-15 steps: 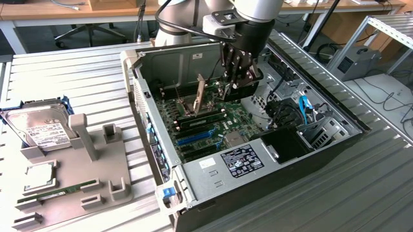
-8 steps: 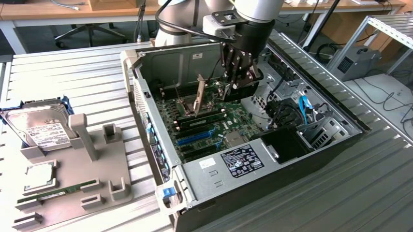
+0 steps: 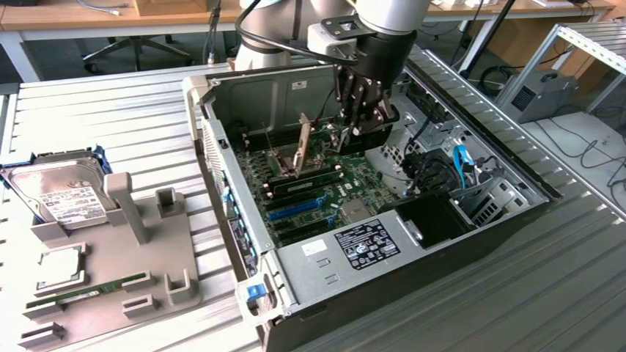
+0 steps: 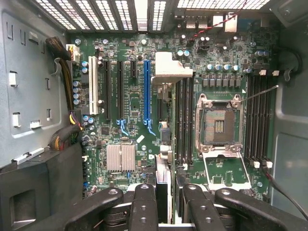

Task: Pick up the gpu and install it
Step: 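Insert the gpu into the slot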

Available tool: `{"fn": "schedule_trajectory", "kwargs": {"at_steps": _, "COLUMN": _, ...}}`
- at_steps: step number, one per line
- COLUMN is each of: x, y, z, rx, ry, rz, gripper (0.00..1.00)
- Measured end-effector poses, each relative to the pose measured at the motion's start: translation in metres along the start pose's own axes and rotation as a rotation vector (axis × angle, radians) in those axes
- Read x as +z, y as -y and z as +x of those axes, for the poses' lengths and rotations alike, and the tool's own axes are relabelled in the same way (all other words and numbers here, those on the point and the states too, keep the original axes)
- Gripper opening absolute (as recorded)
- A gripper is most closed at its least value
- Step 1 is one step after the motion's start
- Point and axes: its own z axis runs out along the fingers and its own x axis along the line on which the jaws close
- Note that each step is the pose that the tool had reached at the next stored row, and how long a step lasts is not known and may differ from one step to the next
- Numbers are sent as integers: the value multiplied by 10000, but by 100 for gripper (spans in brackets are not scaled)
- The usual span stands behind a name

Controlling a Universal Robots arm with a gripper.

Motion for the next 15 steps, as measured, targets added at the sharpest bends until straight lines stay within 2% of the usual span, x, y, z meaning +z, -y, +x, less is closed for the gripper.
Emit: {"fn": "schedule_trajectory", "kwargs": {"at_steps": 15, "x": 3, "y": 0, "z": 31, "rx": 0, "ry": -1, "rz": 0, "gripper": 26}}
